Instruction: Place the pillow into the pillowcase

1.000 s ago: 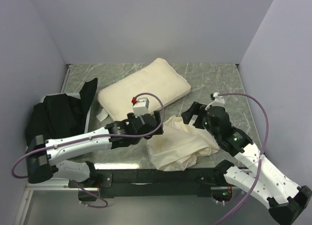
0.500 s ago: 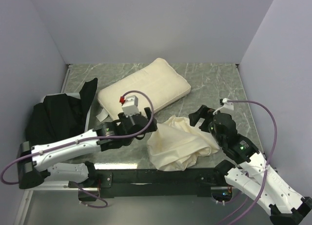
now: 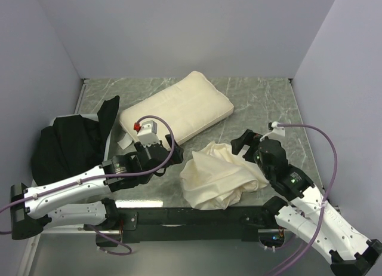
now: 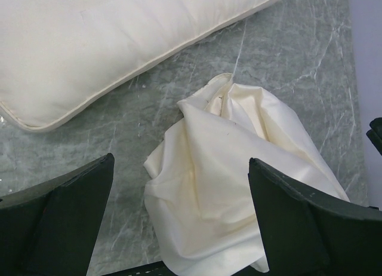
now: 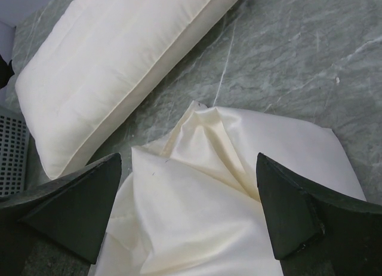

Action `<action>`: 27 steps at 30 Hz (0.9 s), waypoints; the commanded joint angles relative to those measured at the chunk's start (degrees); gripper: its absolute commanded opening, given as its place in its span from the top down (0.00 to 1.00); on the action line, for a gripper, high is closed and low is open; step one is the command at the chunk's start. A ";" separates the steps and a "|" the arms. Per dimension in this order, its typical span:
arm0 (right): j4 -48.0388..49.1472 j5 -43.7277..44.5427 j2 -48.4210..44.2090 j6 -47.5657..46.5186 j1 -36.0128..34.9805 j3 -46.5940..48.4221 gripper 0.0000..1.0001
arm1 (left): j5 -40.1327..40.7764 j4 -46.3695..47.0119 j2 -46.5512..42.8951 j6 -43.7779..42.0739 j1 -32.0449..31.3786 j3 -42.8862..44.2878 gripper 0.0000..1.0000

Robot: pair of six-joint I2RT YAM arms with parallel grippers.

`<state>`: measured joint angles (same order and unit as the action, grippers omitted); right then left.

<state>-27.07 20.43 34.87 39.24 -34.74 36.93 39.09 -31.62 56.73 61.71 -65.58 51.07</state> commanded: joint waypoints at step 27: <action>12.30 -8.91 15.56 -7.24 -7.80 -2.22 0.00 | -28.01 21.24 12.79 -4.42 6.17 -10.01 0.01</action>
<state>-19.64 10.31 47.62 34.57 -42.04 34.20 21.50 -19.40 66.48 60.34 -59.02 43.79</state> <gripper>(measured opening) 0.996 0.994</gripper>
